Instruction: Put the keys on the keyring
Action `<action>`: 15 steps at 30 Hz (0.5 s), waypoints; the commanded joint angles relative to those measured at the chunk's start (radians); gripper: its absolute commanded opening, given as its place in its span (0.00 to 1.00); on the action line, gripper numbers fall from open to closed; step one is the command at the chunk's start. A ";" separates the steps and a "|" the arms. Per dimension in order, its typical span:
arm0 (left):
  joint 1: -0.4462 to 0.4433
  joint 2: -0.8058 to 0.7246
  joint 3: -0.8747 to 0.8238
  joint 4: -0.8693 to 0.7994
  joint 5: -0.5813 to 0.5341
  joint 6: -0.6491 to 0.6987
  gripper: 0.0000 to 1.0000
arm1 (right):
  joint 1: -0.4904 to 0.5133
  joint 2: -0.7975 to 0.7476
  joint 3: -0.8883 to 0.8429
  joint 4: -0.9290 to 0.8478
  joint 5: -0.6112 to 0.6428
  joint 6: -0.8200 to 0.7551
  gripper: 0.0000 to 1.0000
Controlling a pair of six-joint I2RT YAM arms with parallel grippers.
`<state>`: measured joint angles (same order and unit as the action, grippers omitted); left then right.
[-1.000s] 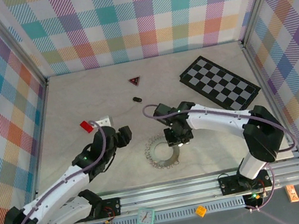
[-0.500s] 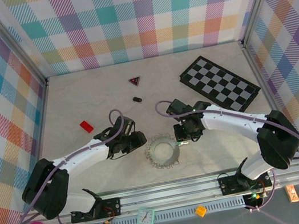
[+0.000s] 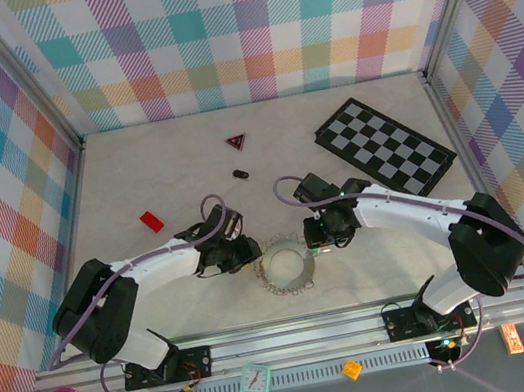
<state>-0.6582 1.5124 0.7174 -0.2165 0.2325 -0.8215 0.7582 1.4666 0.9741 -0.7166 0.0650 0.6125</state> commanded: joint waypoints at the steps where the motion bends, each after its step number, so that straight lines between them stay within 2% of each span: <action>1: 0.008 0.014 0.013 0.030 0.043 0.007 0.32 | -0.007 -0.014 -0.017 0.012 -0.023 -0.002 0.36; 15: 0.008 0.057 0.030 0.061 0.064 0.010 0.19 | -0.007 -0.014 -0.020 0.015 -0.033 -0.002 0.36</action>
<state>-0.6582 1.5570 0.7193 -0.1719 0.2752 -0.8154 0.7582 1.4666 0.9653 -0.7021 0.0441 0.6125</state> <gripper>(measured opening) 0.199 0.358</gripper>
